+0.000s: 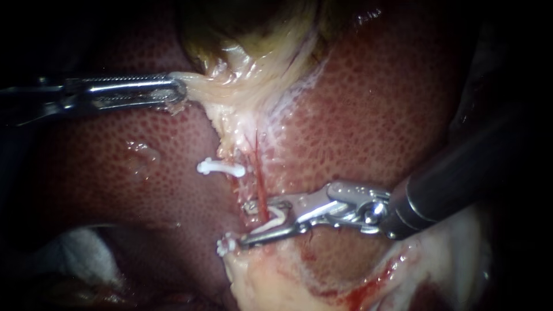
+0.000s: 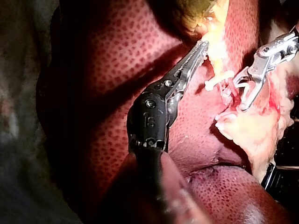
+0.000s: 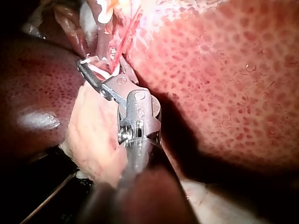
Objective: Clipping first clip right tube
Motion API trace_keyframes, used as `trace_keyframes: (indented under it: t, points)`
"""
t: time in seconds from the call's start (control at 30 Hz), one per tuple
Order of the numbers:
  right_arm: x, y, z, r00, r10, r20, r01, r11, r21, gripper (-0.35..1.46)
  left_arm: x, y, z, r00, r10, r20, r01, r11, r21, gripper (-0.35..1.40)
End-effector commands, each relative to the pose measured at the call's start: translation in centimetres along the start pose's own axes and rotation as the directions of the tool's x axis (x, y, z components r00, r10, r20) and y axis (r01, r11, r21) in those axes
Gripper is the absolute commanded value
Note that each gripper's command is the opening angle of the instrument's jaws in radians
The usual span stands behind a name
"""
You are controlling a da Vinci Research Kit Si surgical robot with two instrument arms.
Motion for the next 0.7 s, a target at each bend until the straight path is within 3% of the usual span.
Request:
trace_keyframes:
  t: [0.03, 0.43, 0.5, 0.6, 0.7]
  points:
    - [0.0, 0.0, 0.0, 1.0, -0.001, 0.001, 0.001, 1.0, 0.0, 0.47, 0.0, 0.0, 0.0, 1.0, 0.0, 0.0, 0.0, 1.0, 0.0, -0.35]
    - [-0.02, -0.01, -0.03, 0.998, 0.069, 0.0, -0.069, 0.998, 0.004, 0.35, 0.0, 0.0, 0.01, 1.0, 0.0, 0.0, 0.0, 1.0, 0.001, -0.35]
    - [-0.03, -0.01, -0.04, 0.996, 0.092, -0.003, -0.092, 0.996, 0.005, 0.24, -0.01, 0.0, 0.01, 1.0, 0.0, 0.0, 0.0, 1.0, 0.001, -0.35]
    - [-0.04, -0.01, -0.06, 0.989, 0.15, -0.005, -0.15, 0.989, 0.005, -0.06, -0.01, 0.0, 0.01, 1.0, 0.0, 0.0, 0.0, 1.0, 0.001, -0.35]
    - [-0.04, -0.01, -0.07, 0.986, 0.168, -0.005, -0.168, 0.986, 0.005, -0.23, -0.01, 0.0, 0.01, 1.0, 0.0, 0.0, 0.0, 1.0, 0.001, -0.35]
